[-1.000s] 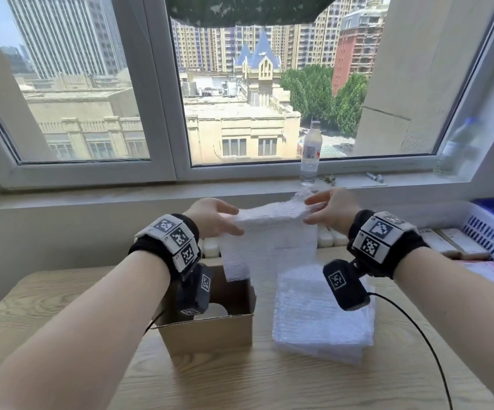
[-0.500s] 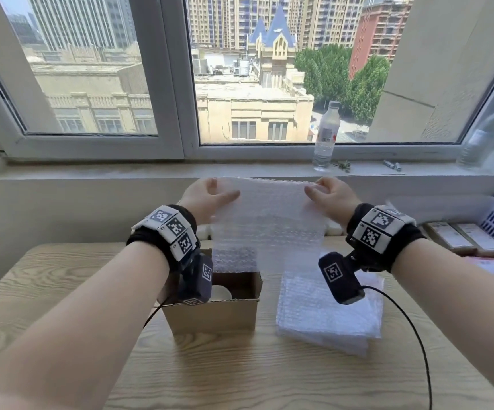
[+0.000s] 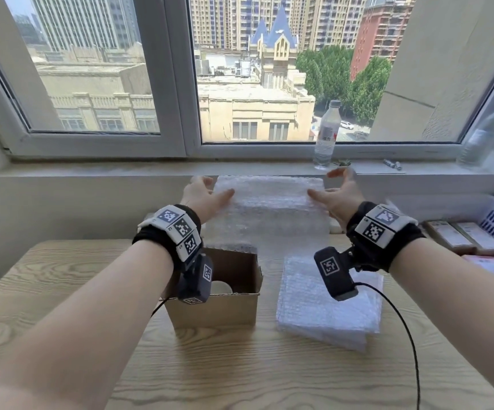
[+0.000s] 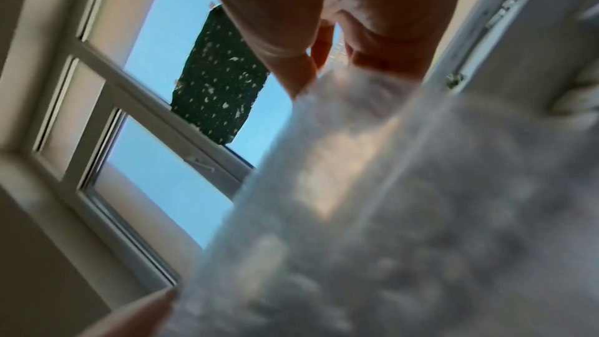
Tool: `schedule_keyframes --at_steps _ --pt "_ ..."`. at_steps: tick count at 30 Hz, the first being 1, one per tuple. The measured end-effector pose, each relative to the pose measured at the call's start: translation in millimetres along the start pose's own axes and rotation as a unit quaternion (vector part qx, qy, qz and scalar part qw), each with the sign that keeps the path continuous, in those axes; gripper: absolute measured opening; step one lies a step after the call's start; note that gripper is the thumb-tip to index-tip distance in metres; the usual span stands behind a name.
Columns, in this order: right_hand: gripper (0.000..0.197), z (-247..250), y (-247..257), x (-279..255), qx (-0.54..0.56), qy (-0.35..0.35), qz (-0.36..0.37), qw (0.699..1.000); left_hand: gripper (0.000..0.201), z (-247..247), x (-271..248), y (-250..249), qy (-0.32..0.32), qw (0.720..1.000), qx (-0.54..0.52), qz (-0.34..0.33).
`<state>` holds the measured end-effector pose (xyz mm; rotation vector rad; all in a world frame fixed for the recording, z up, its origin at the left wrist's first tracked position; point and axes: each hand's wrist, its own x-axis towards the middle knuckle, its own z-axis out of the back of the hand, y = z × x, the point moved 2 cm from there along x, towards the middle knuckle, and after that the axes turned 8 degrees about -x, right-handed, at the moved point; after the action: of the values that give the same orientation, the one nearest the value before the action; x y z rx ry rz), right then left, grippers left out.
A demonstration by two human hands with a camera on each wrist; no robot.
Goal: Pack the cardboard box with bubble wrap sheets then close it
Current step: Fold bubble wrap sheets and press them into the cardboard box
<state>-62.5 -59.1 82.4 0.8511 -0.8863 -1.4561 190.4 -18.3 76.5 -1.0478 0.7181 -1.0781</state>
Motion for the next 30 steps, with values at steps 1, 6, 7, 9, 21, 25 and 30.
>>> schedule_keyframes --at_steps 1,6,7,9,21,25,30 --pt "0.038 0 2 -1 -0.02 -0.012 0.024 0.999 0.061 0 0 0 -0.006 1.0 0.009 -0.008" --pt "0.011 -1 6 -9 -0.055 0.027 0.073 0.995 0.013 -2 -6 -3 0.056 0.997 0.011 -0.043" --pt "0.015 0 6 -10 -0.067 0.043 0.075 0.994 0.014 -2 -7 -3 0.079 0.997 0.001 -0.027" --pt "0.038 1 6 -10 -0.104 0.08 0.078 0.988 0.028 -1 -9 -5 0.128 0.992 -0.01 0.003" --pt "0.029 -11 11 -15 -0.329 0.018 0.15 0.932 0.041 0 -6 0 0.055 0.985 0.161 -0.036" --pt "0.041 -16 11 -18 -0.493 0.037 0.123 0.86 0.049 1 -8 -6 0.041 0.978 0.193 -0.076" --pt "0.065 -39 19 -34 -0.459 0.088 0.211 0.858 0.041 -18 -14 -20 0.089 0.954 0.247 -0.146"
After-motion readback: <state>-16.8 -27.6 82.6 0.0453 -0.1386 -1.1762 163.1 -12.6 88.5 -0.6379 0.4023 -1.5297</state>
